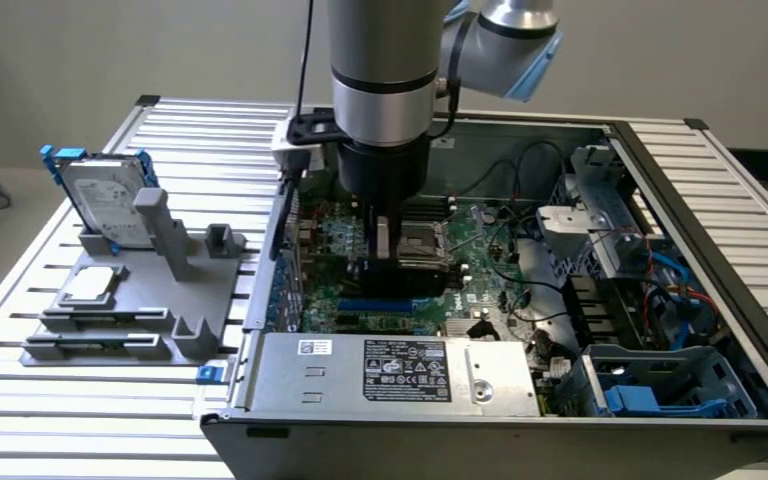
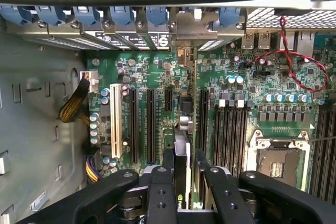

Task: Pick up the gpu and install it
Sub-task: 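Insert the gpu into the slot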

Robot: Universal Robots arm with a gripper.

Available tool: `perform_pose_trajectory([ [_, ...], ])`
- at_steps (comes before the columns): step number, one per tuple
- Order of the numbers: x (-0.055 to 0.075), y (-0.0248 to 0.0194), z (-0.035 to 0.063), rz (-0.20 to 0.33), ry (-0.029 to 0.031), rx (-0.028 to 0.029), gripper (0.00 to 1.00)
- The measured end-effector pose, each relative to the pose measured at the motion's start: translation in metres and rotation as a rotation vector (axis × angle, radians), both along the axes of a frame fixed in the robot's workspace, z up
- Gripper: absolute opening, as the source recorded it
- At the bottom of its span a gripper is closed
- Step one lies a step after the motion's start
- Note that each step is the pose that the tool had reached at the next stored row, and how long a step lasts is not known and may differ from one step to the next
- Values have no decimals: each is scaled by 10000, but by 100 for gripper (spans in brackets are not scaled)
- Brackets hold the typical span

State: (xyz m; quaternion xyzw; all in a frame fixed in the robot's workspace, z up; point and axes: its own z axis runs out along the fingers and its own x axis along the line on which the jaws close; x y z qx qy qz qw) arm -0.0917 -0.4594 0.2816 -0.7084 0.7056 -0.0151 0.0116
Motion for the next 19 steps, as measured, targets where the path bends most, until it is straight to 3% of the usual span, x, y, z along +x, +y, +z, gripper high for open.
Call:
perform_pose_trajectory([
  [10, -1, 0, -73, -1, 25, 4, 27],
  [19, 0, 0, -120, 0, 108, 26, 27],
])
